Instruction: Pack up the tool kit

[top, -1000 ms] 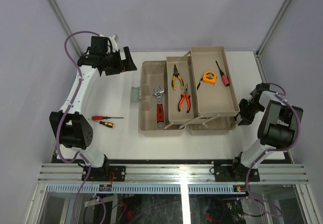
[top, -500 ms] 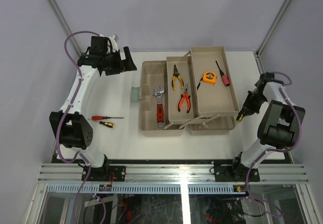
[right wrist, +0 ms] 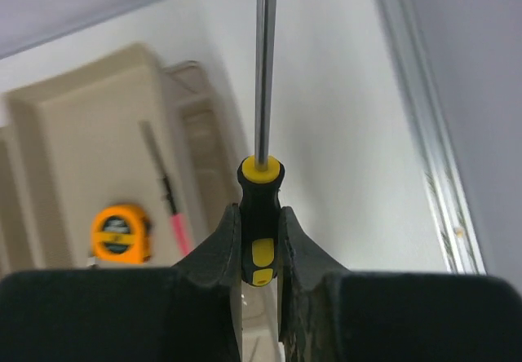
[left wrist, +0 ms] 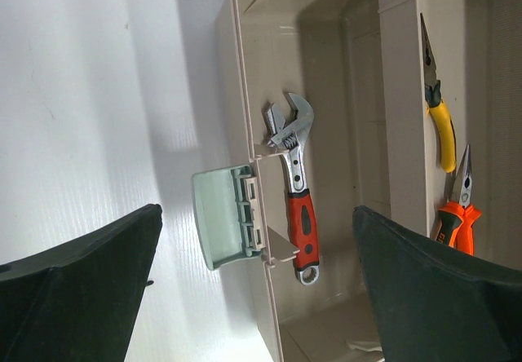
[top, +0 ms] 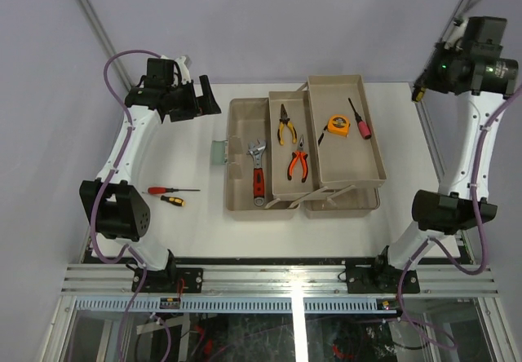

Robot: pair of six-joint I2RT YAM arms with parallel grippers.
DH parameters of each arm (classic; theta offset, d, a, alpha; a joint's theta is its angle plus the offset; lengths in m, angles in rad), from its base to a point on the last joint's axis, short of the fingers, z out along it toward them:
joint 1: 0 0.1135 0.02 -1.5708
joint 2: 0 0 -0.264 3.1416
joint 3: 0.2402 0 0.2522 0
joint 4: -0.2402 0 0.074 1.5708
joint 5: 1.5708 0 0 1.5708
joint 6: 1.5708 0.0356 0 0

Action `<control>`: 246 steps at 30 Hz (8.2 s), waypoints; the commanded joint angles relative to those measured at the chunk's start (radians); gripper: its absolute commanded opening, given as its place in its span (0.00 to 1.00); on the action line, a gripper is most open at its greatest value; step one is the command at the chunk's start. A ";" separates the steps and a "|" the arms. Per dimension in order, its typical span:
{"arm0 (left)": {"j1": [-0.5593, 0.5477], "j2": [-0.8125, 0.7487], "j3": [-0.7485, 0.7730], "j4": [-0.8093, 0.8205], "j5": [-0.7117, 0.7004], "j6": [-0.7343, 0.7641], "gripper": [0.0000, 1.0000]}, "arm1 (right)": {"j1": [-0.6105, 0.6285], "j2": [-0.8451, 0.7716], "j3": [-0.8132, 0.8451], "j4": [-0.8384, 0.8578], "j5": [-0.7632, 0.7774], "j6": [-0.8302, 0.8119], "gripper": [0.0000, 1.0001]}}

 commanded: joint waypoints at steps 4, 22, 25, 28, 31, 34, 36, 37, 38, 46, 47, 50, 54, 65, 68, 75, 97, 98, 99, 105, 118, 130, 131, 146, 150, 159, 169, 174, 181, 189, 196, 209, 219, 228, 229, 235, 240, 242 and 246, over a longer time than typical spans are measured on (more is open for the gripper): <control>0.009 -0.007 0.017 0.021 0.002 0.001 1.00 | 0.311 0.121 0.110 -0.218 -0.014 -0.023 0.00; 0.009 -0.029 -0.007 0.021 -0.004 0.010 1.00 | 0.475 0.177 -0.112 -0.278 0.074 -0.056 0.00; 0.010 -0.034 -0.013 0.020 -0.004 0.011 1.00 | 0.475 0.185 -0.124 -0.288 0.108 -0.054 0.00; 0.009 -0.039 -0.017 0.021 -0.004 0.010 1.00 | 0.476 0.191 -0.141 -0.296 0.144 -0.048 0.00; 0.009 -0.048 -0.026 0.021 -0.009 0.011 1.00 | 0.475 0.200 -0.143 -0.302 0.152 -0.038 0.09; 0.009 -0.059 -0.038 0.021 -0.015 0.017 1.00 | 0.476 0.202 -0.131 -0.302 0.154 -0.034 0.23; 0.010 -0.066 -0.047 0.016 -0.023 0.023 1.00 | 0.476 0.198 -0.116 -0.297 0.147 -0.033 0.33; 0.009 -0.069 -0.050 0.011 -0.028 0.027 1.00 | 0.476 0.194 -0.104 -0.292 0.132 -0.033 0.38; 0.009 -0.071 -0.053 0.005 -0.037 0.030 1.00 | 0.476 0.190 -0.097 -0.285 0.114 -0.034 0.44; 0.026 -0.110 -0.126 -0.063 -0.234 -0.026 1.00 | 0.475 0.141 -0.033 -0.221 0.017 -0.032 0.64; 0.044 -0.113 -0.150 -0.076 -0.267 -0.064 1.00 | 0.475 0.135 -0.018 -0.215 0.008 -0.028 0.64; 0.115 -0.114 -0.252 -0.092 -0.352 -0.158 1.00 | 0.476 0.120 0.033 -0.199 -0.020 -0.022 0.65; 0.240 -0.072 -0.349 -0.138 -0.398 -0.274 1.00 | 0.476 0.121 0.118 -0.220 -0.033 -0.023 0.67; 0.357 -0.109 -0.539 -0.147 -0.413 -0.594 1.00 | 0.477 0.097 0.105 -0.229 -0.051 0.000 0.69; 0.386 -0.094 -0.576 -0.114 -0.402 -0.648 1.00 | 0.476 0.090 0.112 -0.250 -0.046 0.004 0.69; 0.438 0.021 -0.528 -0.079 -0.414 -0.662 0.98 | 0.480 0.064 0.099 -0.262 -0.057 0.020 0.68; 0.430 0.182 -0.448 -0.043 -0.422 -0.673 0.68 | 0.492 0.054 0.104 -0.281 -0.052 0.024 0.66; 0.427 0.184 -0.448 -0.039 -0.422 -0.673 0.65 | 0.492 0.054 0.104 -0.281 -0.051 0.023 0.66; 0.424 0.188 -0.448 -0.036 -0.421 -0.673 0.62 | 0.492 0.054 0.105 -0.283 -0.051 0.023 0.66; 0.408 0.208 -0.442 -0.019 -0.414 -0.669 0.34 | 0.493 0.052 0.105 -0.290 -0.048 0.021 0.66; 0.406 0.141 -0.332 -0.074 -0.346 -0.586 0.00 | 0.492 0.043 0.083 -0.285 -0.042 0.025 0.66; 0.319 0.095 -0.038 0.040 -0.074 -0.487 0.00 | 0.492 0.005 -0.001 -0.236 0.013 0.034 0.66; 0.302 0.102 -0.002 0.074 -0.010 -0.492 0.00 | 0.492 -0.002 -0.011 -0.226 0.029 0.039 0.67; -0.130 0.285 0.493 0.484 0.531 -0.658 0.00 | 0.491 -0.284 -0.258 0.057 0.317 0.117 0.82; -0.282 0.326 0.518 0.457 0.523 -0.672 0.00 | 0.490 -0.317 -0.277 0.055 0.321 0.128 0.83; -0.515 0.371 0.465 0.420 0.460 -0.643 0.00 | 0.491 -0.388 -0.334 0.048 0.308 0.163 0.83; -0.554 0.475 0.494 0.395 0.359 -0.587 0.00 | 0.491 -0.467 -0.415 0.056 0.305 0.176 0.83; -0.553 0.512 0.529 0.366 0.288 -0.532 0.00 | 0.491 -0.486 -0.459 0.068 0.293 0.183 0.82; -0.549 0.515 0.525 0.291 0.200 -0.476 0.27 | 0.490 -0.493 -0.461 0.060 0.304 0.182 0.83; -0.521 0.448 0.570 0.269 0.160 -0.427 1.00 | 0.491 -0.503 -0.496 0.076 0.294 0.185 0.83; -0.324 0.224 0.505 0.248 -0.074 -0.362 1.00 | 0.491 -0.484 -0.497 0.092 0.287 0.163 0.83; 0.196 -0.106 -0.288 0.018 -0.133 -0.614 0.96 | 0.491 -0.454 -0.566 0.156 0.244 0.144 0.83; 0.226 -0.112 -0.379 -0.014 -0.171 -0.775 0.77 | 0.491 -0.458 -0.550 0.122 0.268 0.137 0.83; 0.232 -0.081 -0.482 -0.097 -0.189 -0.828 0.72 | 0.490 -0.447 -0.536 0.115 0.261 0.149 0.83; 0.233 -0.077 -0.493 -0.099 -0.189 -0.832 0.72 | 0.491 -0.445 -0.532 0.111 0.263 0.149 0.83; 0.238 -0.045 -0.529 -0.100 -0.184 -0.858 0.72 | 0.492 -0.427 -0.522 0.098 0.262 0.153 0.82; 0.238 -0.019 -0.547 -0.099 -0.221 -0.851 0.72 | 0.491 -0.423 -0.517 0.091 0.261 0.164 0.82; 0.239 -0.012 -0.557 -0.099 -0.228 -0.843 0.72 | 0.491 -0.425 -0.519 0.085 0.270 0.166 0.82; 0.238 -0.006 -0.579 -0.101 -0.214 -0.840 0.70 | 0.491 -0.430 -0.525 0.076 0.285 0.163 0.82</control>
